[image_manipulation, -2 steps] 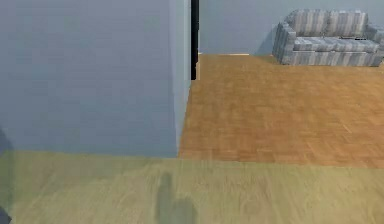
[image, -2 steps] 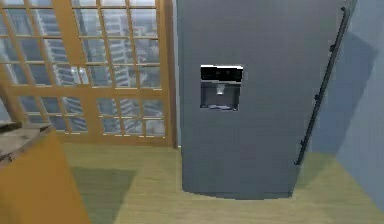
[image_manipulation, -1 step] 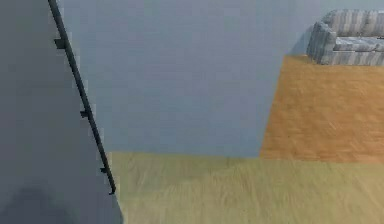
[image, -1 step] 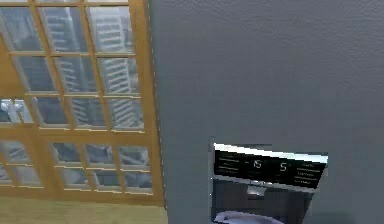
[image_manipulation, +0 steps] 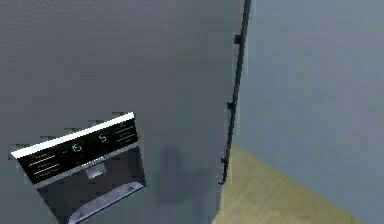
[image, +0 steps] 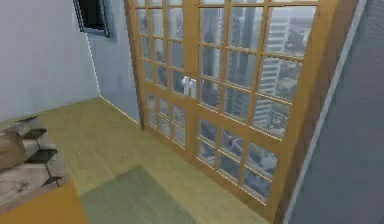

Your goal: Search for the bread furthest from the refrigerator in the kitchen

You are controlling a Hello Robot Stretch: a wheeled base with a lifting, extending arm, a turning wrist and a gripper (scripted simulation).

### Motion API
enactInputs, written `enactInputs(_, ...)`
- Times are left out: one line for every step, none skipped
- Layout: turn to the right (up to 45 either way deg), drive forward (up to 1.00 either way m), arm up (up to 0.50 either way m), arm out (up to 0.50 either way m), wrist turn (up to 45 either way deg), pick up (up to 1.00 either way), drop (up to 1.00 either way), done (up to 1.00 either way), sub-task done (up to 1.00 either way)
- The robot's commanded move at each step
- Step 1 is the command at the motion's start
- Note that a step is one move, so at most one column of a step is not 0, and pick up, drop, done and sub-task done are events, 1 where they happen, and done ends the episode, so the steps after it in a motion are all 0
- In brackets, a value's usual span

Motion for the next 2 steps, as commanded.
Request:
enactInputs(0.0, 0.65, 0.0, 0.0, 0.0, 0.0, 0.0, 0.0, 0.0)
enactInputs(-45.0, 0.0, 0.0, 0.0, 0.0, 0.0, 0.0, 0.0, 0.0)
